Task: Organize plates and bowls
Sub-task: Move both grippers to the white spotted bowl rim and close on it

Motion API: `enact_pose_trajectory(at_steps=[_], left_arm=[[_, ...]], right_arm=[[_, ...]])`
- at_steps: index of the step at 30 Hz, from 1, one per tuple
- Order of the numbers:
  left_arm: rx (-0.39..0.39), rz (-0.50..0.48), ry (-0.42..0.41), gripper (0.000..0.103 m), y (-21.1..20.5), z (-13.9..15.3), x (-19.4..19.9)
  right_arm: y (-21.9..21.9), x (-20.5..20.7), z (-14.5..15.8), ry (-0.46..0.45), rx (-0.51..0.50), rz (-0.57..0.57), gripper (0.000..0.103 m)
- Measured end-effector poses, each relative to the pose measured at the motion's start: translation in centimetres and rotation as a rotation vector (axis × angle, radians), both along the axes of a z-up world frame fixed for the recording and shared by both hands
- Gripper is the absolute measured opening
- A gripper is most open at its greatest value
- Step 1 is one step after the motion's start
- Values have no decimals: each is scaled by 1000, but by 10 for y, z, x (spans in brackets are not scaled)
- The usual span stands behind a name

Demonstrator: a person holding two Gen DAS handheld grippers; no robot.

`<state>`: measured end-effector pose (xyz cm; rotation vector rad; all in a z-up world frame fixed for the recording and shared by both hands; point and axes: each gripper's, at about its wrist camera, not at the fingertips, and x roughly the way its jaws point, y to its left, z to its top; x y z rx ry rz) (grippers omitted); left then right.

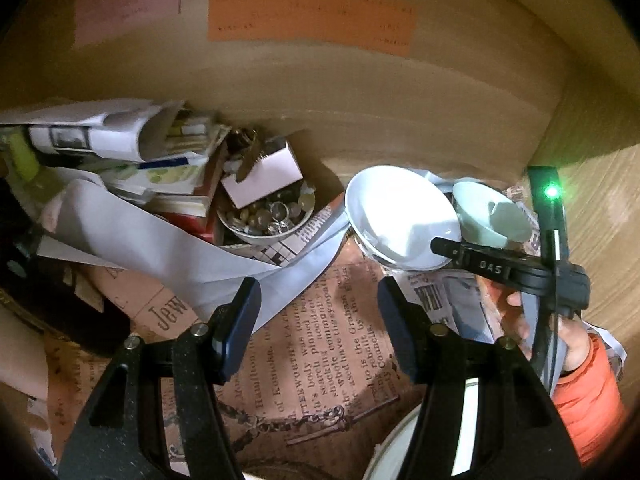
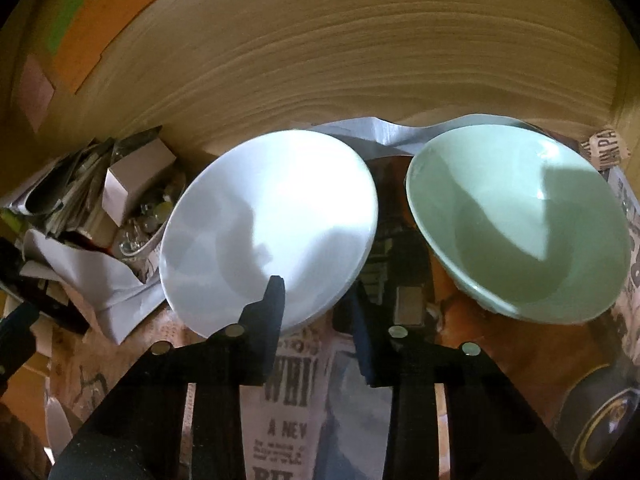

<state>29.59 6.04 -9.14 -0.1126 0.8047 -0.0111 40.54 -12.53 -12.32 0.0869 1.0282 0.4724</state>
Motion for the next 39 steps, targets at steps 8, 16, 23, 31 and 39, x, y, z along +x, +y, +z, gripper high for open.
enact_pose_trajectory(at_steps=[8, 16, 23, 31, 39], left_arm=[[-15, -5, 79, 60, -5, -12, 32], [35, 18, 137, 60, -8, -28, 54], [26, 20, 206, 60, -7, -42, 68], [21, -1, 232, 39, -10, -52, 74], [4, -56, 260, 7, -23, -60, 80]], right_arm=[[-12, -15, 3, 57, 48, 91, 22], [-10, -53, 8, 79, 73, 229, 22], [-13, -63, 9, 1, 13, 206, 24], [-1, -54, 6, -9, 12, 178, 27], [-2, -56, 7, -32, 18, 172, 22]])
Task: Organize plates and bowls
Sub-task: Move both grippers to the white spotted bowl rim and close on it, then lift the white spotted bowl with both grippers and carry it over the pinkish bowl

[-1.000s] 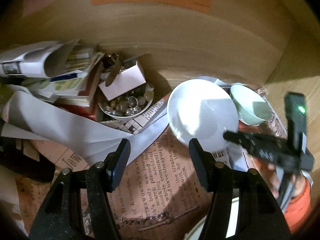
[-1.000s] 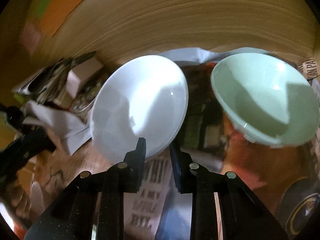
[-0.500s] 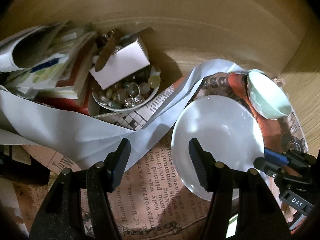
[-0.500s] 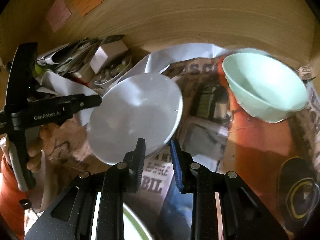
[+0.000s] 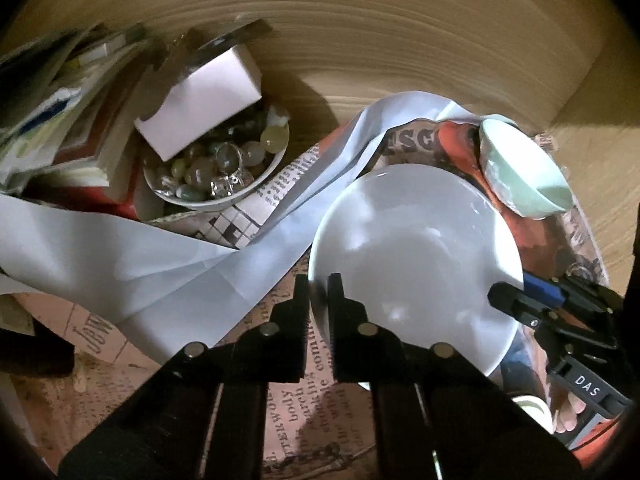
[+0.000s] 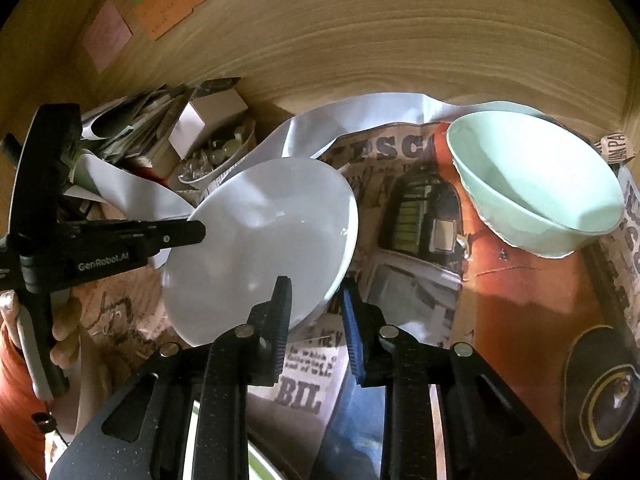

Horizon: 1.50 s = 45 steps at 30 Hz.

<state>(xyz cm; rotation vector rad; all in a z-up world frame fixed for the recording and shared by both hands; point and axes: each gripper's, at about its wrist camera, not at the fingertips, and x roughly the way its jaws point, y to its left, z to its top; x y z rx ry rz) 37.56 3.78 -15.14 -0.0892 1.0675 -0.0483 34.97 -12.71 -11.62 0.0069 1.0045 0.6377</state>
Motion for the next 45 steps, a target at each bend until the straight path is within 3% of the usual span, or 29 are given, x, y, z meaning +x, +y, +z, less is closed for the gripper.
enact_pose_trajectory(at_steps=[3, 8, 17, 30, 45], left_arm=[[24, -4, -3, 7, -5, 2, -2], [-3, 3, -10, 7, -2, 8, -12], [-21, 16, -110, 7, 3, 43, -50], [-50, 54, -286, 7, 5, 87, -132], [-37, 98, -462, 8, 31, 113, -230]], right_arm=[[2, -1, 0, -14, -17, -6, 22], [0, -6, 6, -27, -2, -9, 22], [1, -30, 33, -105, 21, 6, 22], [6, -79, 69, -196, 77, 44, 22], [25, -138, 90, -269, 117, 115, 22]])
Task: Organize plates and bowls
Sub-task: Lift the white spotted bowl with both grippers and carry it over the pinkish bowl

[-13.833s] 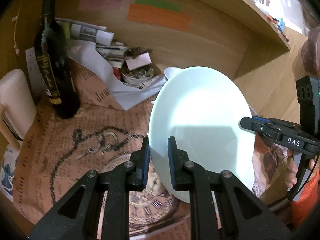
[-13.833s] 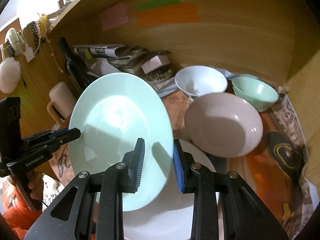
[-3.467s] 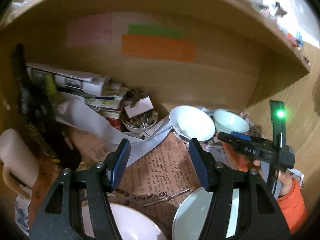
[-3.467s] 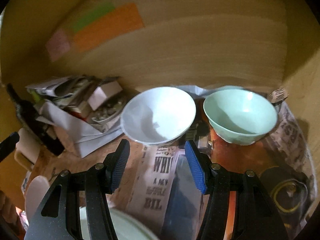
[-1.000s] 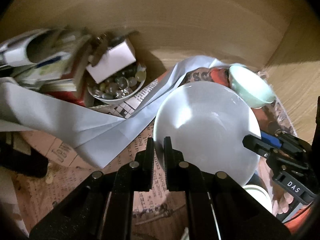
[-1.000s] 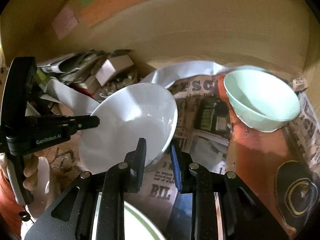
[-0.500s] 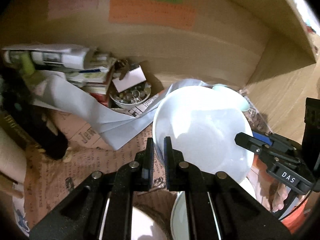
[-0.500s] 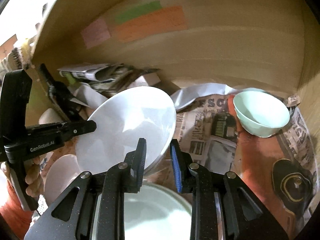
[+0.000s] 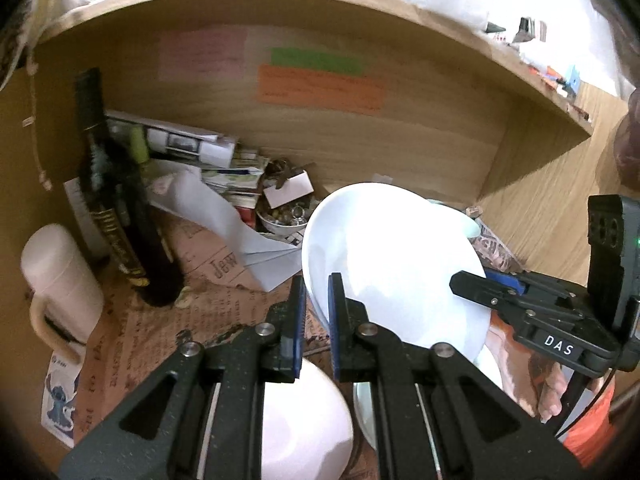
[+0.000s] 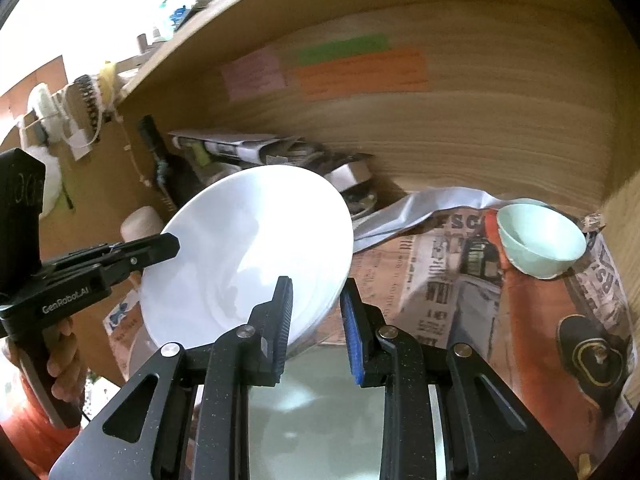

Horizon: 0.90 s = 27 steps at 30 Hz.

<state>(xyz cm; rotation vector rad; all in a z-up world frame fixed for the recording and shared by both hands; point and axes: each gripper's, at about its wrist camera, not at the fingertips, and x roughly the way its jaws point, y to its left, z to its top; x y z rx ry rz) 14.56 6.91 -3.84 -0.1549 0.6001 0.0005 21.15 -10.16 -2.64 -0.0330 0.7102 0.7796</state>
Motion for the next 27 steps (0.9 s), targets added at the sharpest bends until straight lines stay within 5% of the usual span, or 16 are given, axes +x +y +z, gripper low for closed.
enact_pose_trajectory(at_steps=[27], left_arm=[[-64, 134, 8, 8, 60, -35, -101]], right_arm=[[57, -69, -16, 33, 9, 144, 23]])
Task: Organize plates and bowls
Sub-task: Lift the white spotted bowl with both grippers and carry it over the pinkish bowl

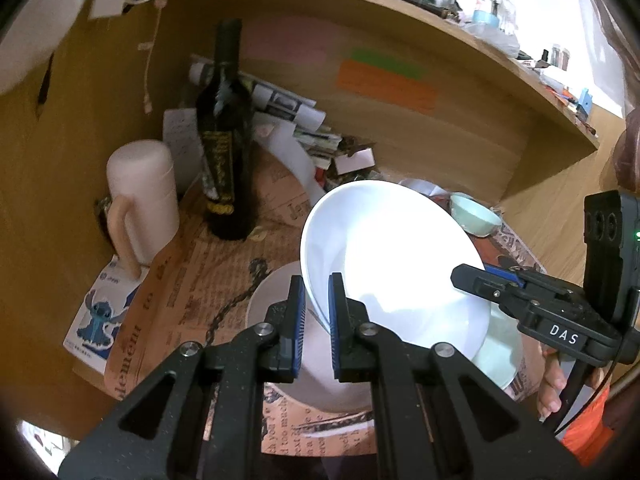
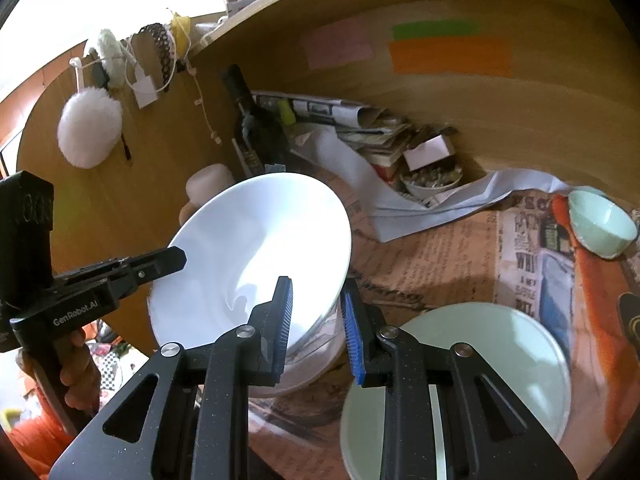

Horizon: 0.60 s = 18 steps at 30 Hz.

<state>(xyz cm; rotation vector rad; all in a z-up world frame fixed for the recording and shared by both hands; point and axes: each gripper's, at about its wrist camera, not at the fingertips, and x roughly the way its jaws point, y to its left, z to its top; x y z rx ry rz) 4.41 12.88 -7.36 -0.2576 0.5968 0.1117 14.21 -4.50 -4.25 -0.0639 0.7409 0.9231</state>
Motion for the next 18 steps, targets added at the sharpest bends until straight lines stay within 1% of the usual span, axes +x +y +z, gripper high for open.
enact_pose_trajectory(at_steps=[8, 18], left_arm=[[-24, 28, 33, 8, 12, -17, -5], [-36, 46, 93, 8, 20, -40, 2]], right_arm=[[14, 0, -18, 47, -22, 14, 23], [26, 5, -40, 92, -66, 17, 23]])
